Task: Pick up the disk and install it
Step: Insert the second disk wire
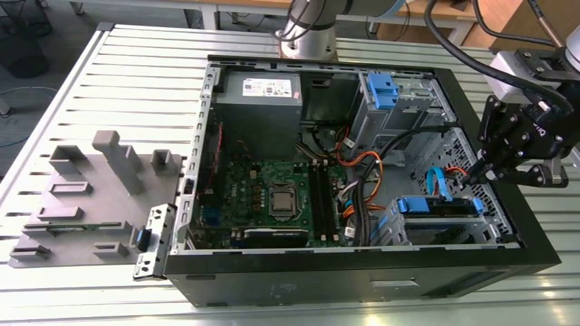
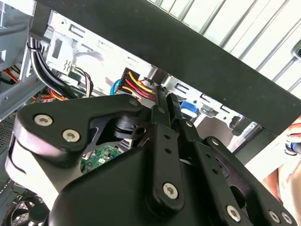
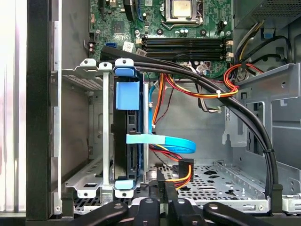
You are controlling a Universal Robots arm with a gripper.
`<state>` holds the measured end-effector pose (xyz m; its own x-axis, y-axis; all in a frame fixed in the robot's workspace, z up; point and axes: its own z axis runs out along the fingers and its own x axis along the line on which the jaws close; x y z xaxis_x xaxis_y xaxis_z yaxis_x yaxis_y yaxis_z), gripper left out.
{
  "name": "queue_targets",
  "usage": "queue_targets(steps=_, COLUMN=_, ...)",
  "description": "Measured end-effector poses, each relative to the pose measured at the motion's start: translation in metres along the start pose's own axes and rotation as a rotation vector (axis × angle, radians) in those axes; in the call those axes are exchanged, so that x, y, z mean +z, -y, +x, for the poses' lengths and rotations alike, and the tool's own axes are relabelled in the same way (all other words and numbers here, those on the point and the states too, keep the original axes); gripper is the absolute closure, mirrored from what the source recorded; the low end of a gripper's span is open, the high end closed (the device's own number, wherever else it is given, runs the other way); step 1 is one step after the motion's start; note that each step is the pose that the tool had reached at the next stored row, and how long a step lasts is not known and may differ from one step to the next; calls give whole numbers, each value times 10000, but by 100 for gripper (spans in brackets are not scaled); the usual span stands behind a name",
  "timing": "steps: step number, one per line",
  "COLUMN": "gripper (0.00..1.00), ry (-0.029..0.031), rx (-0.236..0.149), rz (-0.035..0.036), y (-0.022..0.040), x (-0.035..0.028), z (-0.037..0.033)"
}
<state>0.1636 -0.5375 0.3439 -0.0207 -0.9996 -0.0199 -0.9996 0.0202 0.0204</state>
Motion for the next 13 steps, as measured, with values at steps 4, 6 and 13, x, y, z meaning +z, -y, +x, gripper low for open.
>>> queue_targets(steps=4, gripper=84, ry=0, rx=0, rz=0, y=0, x=0, z=-1)
queue_targets(steps=6, gripper=84, ry=0, rx=0, rz=0, y=0, x=0, z=-2)
queue_targets(steps=13, gripper=84, ry=0, rx=0, rz=9, y=-113, x=2, z=3)
